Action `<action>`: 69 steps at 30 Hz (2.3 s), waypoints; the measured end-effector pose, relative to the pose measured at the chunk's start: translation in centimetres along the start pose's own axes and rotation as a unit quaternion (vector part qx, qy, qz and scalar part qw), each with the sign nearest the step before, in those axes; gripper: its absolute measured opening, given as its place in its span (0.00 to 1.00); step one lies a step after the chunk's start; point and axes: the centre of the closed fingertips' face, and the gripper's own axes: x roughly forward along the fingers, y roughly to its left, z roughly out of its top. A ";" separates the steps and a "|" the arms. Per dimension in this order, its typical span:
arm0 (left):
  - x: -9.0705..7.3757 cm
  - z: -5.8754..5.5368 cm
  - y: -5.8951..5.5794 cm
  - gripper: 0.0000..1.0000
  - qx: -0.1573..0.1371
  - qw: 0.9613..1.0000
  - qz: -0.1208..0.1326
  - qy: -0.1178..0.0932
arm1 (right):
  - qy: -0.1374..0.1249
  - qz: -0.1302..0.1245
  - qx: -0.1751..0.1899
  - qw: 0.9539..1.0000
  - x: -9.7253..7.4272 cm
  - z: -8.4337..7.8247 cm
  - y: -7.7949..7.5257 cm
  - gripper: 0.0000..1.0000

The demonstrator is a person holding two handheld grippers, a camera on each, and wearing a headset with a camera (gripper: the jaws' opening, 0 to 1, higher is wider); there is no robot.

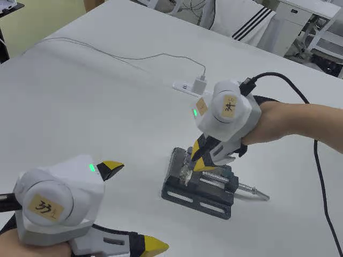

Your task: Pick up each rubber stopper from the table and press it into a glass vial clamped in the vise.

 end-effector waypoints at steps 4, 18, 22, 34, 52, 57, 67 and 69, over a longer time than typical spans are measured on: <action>0.0 0.0 0.0 0.98 0.000 1.000 0.001 -0.001 | 0.006 0.001 -0.003 1.000 0.3 0.0 -0.1 0.05; 0.0 -0.3 -0.1 0.99 -0.002 1.000 -0.002 0.003 | 0.030 0.009 0.005 0.999 0.6 -0.2 -0.3 0.05; 0.0 -0.3 -0.2 0.98 -0.002 1.000 -0.003 0.004 | 0.037 0.016 0.022 0.999 0.6 -0.2 -0.3 0.05; 0.1 -0.5 -0.4 0.97 -0.004 1.000 -0.011 0.008 | 0.070 0.029 0.108 0.991 0.6 -0.2 -0.5 0.04; 0.7 -0.9 -1.3 0.95 -0.006 1.000 -0.023 0.008 | 0.056 0.019 0.199 0.978 0.5 -0.2 -0.1 0.04; 0.6 -1.0 -1.4 0.95 -0.007 1.000 -0.023 0.009 | 0.052 0.016 0.153 0.987 0.5 -0.1 0.2 0.05; 0.4 -1.1 -1.1 0.94 -0.010 1.000 -0.019 0.010 | 0.045 0.018 0.126 0.991 0.6 -0.1 -0.1 0.06; 0.3 -1.1 -1.1 0.94 -0.011 1.000 -0.019 0.010 | 0.046 0.018 0.123 0.991 0.6 -0.1 -0.1 0.06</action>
